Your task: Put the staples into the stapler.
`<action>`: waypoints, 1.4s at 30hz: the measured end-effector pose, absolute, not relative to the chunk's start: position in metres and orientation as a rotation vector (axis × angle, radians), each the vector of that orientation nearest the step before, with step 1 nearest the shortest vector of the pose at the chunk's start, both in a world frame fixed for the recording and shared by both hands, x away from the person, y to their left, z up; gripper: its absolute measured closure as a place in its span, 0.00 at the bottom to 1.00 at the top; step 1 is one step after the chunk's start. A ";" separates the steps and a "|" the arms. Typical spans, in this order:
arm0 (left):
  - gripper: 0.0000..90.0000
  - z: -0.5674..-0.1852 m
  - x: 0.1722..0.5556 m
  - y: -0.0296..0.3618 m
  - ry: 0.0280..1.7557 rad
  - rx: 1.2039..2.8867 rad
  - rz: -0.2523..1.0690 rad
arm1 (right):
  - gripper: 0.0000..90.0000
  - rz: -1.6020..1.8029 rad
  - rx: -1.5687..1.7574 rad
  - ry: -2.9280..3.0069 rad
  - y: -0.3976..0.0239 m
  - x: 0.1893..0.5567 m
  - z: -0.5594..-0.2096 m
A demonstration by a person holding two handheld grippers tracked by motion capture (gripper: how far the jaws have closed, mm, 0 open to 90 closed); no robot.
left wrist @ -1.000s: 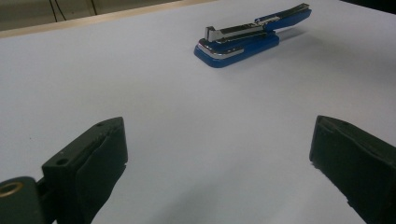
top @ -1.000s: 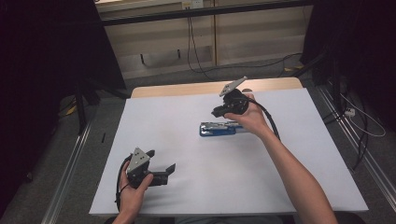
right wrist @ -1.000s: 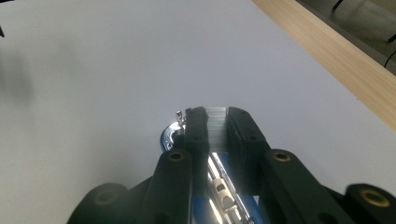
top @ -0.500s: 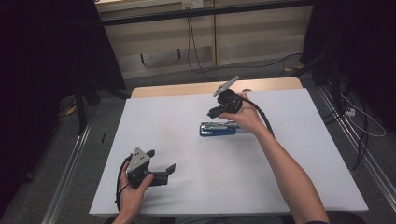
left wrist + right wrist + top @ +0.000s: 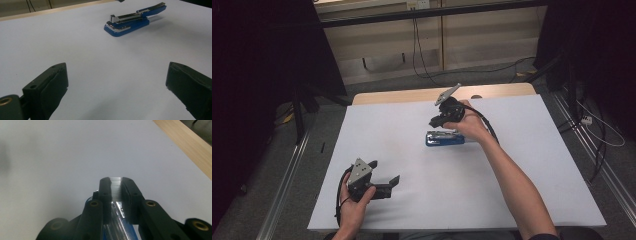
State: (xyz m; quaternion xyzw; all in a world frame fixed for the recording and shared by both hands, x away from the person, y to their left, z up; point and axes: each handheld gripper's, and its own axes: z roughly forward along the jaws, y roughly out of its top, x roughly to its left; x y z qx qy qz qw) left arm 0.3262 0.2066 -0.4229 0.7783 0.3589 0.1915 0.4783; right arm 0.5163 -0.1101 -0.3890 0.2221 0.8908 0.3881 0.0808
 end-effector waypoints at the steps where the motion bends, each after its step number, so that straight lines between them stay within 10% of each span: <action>1: 0.05 -0.423 0.326 0.207 0.874 1.899 0.469 | 0.88 1.153 0.646 2.667 -0.109 0.517 -0.389; 42: 0.05 -0.424 0.326 0.206 0.875 1.909 0.467 | 0.88 1.051 0.388 2.785 -0.110 0.521 -0.403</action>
